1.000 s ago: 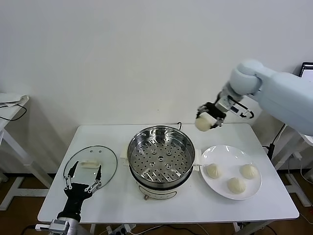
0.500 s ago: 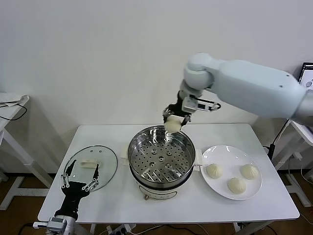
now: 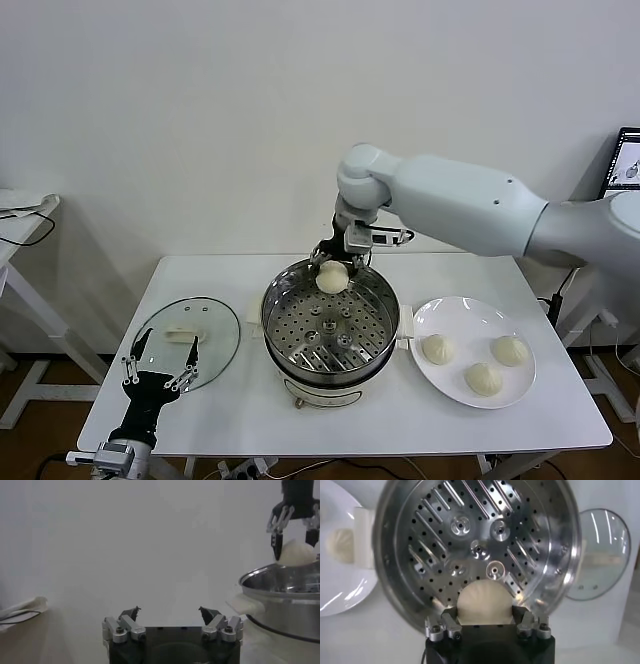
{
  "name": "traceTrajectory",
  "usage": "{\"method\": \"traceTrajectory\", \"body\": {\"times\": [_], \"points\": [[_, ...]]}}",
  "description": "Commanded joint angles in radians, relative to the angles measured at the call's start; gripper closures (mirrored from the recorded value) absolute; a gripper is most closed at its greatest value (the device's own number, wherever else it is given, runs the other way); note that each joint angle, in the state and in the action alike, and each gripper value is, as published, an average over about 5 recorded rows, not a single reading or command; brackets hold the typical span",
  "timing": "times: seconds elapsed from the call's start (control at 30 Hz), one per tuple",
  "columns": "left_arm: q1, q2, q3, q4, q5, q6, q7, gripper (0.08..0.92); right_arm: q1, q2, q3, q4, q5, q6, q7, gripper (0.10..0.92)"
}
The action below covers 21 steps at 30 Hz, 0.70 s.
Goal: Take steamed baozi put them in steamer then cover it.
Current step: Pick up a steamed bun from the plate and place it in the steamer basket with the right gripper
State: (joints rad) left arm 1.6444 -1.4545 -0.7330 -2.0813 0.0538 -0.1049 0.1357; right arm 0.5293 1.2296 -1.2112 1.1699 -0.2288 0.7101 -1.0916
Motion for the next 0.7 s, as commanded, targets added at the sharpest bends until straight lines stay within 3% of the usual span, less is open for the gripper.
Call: {"method": "traceTrajectory", "body": {"times": [0.03, 0.6, 0.7], "points": [[-0.003, 0.002, 0.0, 0.001, -0.001, -0.001, 0.001, 0.177, -0.059, 0.04, 0.007, -0.058, -0.036, 0.017, 0.008, 0.313], [-0.008, -0.003, 0.007, 0.013, -0.001, -0.004, 0.001, 0.177, -0.085, 0.058, 0.014, -0.108, -0.063, -0.009, 0.008, 0.305], [-0.007, -0.003, 0.007, 0.015, -0.001, -0.006, 0.002, 0.177, -0.085, 0.061, 0.013, -0.107, -0.063, -0.017, 0.008, 0.264]]}}
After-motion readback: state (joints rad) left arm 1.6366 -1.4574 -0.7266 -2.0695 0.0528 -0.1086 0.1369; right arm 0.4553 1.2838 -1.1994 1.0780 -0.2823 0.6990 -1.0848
